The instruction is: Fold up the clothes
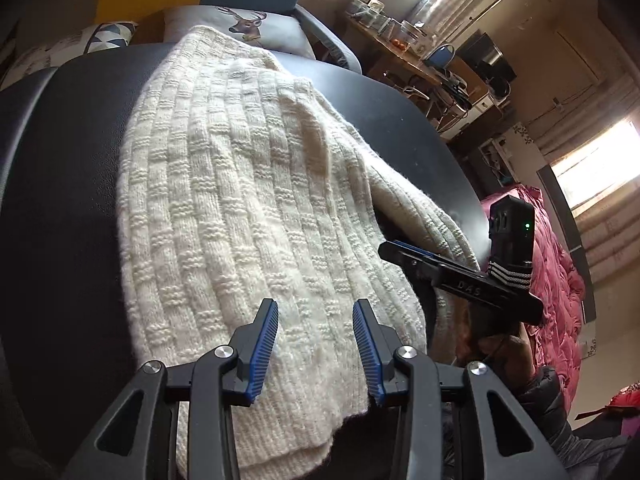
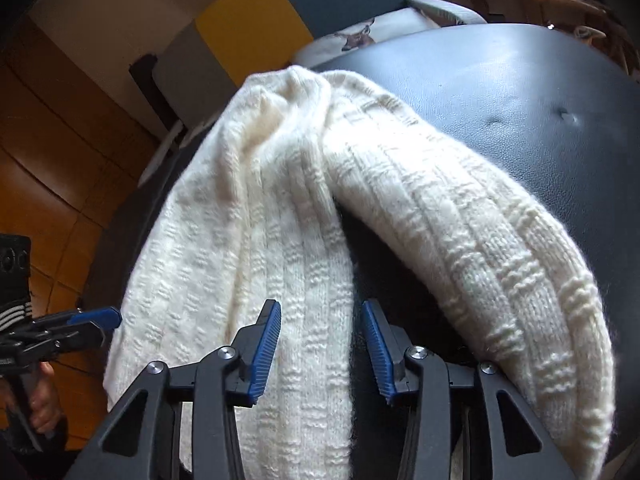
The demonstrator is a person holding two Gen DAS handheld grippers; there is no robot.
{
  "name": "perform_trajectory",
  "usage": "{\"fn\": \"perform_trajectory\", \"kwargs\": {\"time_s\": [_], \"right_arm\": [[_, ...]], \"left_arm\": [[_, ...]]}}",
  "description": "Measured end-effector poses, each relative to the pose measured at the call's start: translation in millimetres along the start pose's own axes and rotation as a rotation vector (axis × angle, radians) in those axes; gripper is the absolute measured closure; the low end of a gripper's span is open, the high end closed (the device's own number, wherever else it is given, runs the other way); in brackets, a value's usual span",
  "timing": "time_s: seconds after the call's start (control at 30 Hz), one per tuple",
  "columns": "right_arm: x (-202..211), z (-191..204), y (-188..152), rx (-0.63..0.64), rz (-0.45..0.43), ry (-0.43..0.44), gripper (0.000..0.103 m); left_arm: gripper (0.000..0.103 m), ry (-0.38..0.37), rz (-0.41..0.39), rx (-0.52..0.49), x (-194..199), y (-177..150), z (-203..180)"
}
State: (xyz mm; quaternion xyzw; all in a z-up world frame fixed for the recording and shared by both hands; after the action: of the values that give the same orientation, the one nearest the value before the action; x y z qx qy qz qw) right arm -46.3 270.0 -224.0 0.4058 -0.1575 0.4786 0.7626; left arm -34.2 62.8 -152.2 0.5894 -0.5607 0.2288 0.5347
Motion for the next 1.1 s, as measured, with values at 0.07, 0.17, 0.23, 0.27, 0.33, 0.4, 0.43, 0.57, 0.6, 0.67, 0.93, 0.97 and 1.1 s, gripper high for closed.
{"fn": "perform_trajectory", "kwargs": {"time_s": [0.07, 0.17, 0.23, 0.27, 0.33, 0.4, 0.43, 0.57, 0.6, 0.67, 0.93, 0.97, 1.1], "right_arm": [[1.1, 0.2, -0.4, -0.019, -0.004, 0.027, 0.05], [-2.1, 12.1, -6.4, 0.049, 0.023, 0.018, 0.041], [-4.4, 22.5, -12.2, 0.113, 0.039, -0.016, 0.056], [-6.4, 25.1, -14.6, 0.124, 0.04, -0.022, 0.073], [-8.2, 25.0, -19.4, 0.118, 0.04, -0.023, 0.097], [-4.1, 28.2, -20.3, 0.111, 0.013, 0.013, 0.097], [0.2, 31.2, -20.5, 0.114, -0.002, 0.032, 0.097], [14.1, 47.0, -15.2, 0.129, -0.06, 0.099, 0.097], [15.8, 51.6, -14.0, 0.135, -0.067, 0.112, 0.097], [17.4, 62.3, -14.2, 0.153, -0.076, 0.135, 0.097], [9.3, 99.9, -16.1, 0.241, -0.075, 0.174, 0.097], [6.8, 103.6, -16.6, 0.255, -0.07, 0.172, 0.097], [-4.2, 112.7, -18.0, 0.293, -0.047, 0.158, 0.097]], "left_arm": [[0.064, -0.033, 0.006, 0.0, 1.4, 1.8, -8.3], [0.064, -0.087, 0.017, 0.001, 2.2, 6.2, -23.8], [0.064, -0.117, 0.03, -0.007, 1.0, 11.2, -38.1], [0.064, -0.125, 0.034, -0.014, -0.2, 13.7, -45.0], [0.064, -0.122, 0.052, -0.033, -4.5, 20.1, -57.0], [0.064, -0.134, 0.079, -0.047, -10.6, 26.7, -69.0], [0.064, -0.133, 0.093, -0.05, -14.5, 30.2, -72.8], [0.064, -0.144, 0.149, -0.042, -33.7, 44.7, -87.9], [0.064, -0.148, 0.165, -0.035, -38.8, 47.9, -91.0], [0.064, -0.127, 0.189, -0.031, -50.3, 52.5, -92.4], [0.064, -0.014, 0.278, -0.02, -86.4, 53.4, -72.5], [0.064, -0.002, 0.291, -0.02, -89.6, 51.8, -69.6], [0.082, -0.003, 0.29, -0.026, -96.5, 49.1, -62.9]]}}
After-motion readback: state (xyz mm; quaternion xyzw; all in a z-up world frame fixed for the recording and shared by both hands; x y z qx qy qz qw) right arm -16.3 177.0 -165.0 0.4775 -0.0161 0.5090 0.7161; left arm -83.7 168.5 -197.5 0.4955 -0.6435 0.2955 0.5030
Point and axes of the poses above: each gripper's, at about its wrist camera, not at the fingertips, and x roughly against the way its jaws point, z to its left, y to its top, the point moved 10 cm from there along -x, roughly the way its jaws point, and after that the axes turned 10 degrees about y, right-handed, at the moved point
